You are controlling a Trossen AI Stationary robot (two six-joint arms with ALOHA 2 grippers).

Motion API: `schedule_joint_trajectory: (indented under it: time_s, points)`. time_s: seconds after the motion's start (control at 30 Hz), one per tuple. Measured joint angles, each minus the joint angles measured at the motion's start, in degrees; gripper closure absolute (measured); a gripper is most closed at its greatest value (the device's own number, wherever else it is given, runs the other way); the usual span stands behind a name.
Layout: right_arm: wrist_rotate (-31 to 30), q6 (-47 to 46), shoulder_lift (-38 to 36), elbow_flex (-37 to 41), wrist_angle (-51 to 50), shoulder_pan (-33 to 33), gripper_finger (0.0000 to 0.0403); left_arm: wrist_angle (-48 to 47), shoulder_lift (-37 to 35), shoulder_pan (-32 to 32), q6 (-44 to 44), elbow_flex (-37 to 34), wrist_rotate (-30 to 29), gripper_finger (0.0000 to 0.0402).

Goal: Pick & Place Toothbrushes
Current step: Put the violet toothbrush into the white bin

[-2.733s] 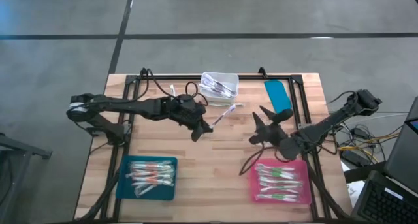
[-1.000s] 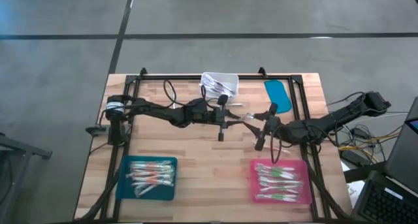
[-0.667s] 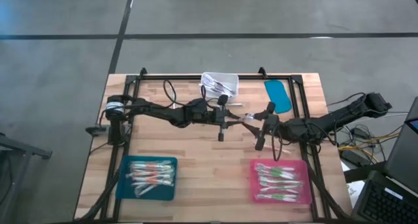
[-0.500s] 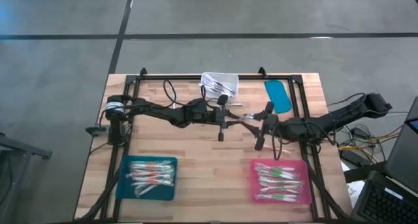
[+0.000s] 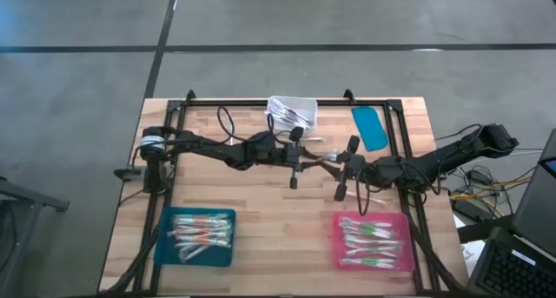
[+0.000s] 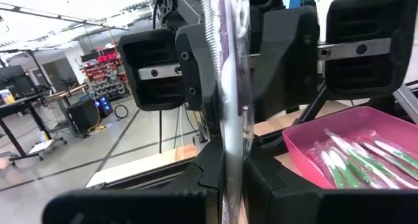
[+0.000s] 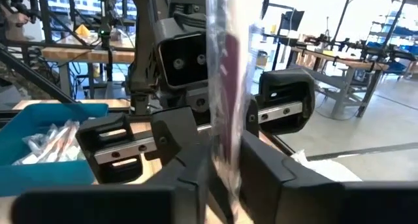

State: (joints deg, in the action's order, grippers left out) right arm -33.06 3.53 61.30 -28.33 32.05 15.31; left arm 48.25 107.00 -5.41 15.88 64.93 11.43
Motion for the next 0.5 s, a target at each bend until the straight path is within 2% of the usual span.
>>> schedule_joint_trajectory:
  time_s: [0.13,0.3,0.5]
  points:
    - [-0.11,0.66,-0.02,-0.07,-0.12,-0.02,0.0376,-0.11,-0.02,0.00,-0.27,-0.02,0.32,0.0371]
    - [0.09,-0.13,-0.02,-0.07,-0.19,0.00,0.0377,-0.85,-0.13,0.04,-5.23,-0.02,1.00,0.0362]
    - [0.11,-0.37,-0.04,-0.07,-1.17,0.07,0.0379,-4.24,-1.18,0.02,-7.52,-0.19,0.50,0.0290]
